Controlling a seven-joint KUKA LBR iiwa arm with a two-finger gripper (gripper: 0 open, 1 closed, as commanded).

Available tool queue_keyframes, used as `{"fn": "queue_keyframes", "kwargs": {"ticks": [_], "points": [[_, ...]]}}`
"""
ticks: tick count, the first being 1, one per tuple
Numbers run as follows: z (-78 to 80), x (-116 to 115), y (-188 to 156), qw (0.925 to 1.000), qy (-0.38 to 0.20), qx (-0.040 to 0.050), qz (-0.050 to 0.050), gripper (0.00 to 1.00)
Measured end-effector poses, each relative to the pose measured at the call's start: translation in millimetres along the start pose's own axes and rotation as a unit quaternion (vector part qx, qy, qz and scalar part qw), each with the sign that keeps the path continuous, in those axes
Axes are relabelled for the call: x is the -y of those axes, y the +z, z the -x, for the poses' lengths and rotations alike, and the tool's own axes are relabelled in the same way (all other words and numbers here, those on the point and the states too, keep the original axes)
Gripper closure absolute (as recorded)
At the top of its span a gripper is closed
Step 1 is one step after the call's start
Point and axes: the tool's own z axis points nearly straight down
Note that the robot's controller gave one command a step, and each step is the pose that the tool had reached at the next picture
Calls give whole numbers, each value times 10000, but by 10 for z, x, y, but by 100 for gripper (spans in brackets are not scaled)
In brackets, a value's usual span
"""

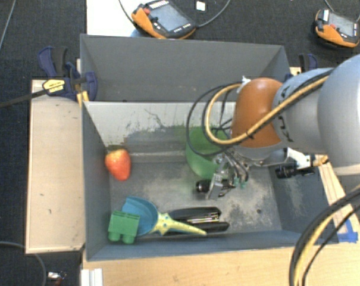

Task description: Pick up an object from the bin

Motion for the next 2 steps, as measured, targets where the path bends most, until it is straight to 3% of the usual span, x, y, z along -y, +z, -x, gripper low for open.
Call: {"fn": "queue_keyframes", "kwargs": {"ticks": [2], "points": [[-41, 8, -139, 10000, -2, -25, -5, 100]]}}
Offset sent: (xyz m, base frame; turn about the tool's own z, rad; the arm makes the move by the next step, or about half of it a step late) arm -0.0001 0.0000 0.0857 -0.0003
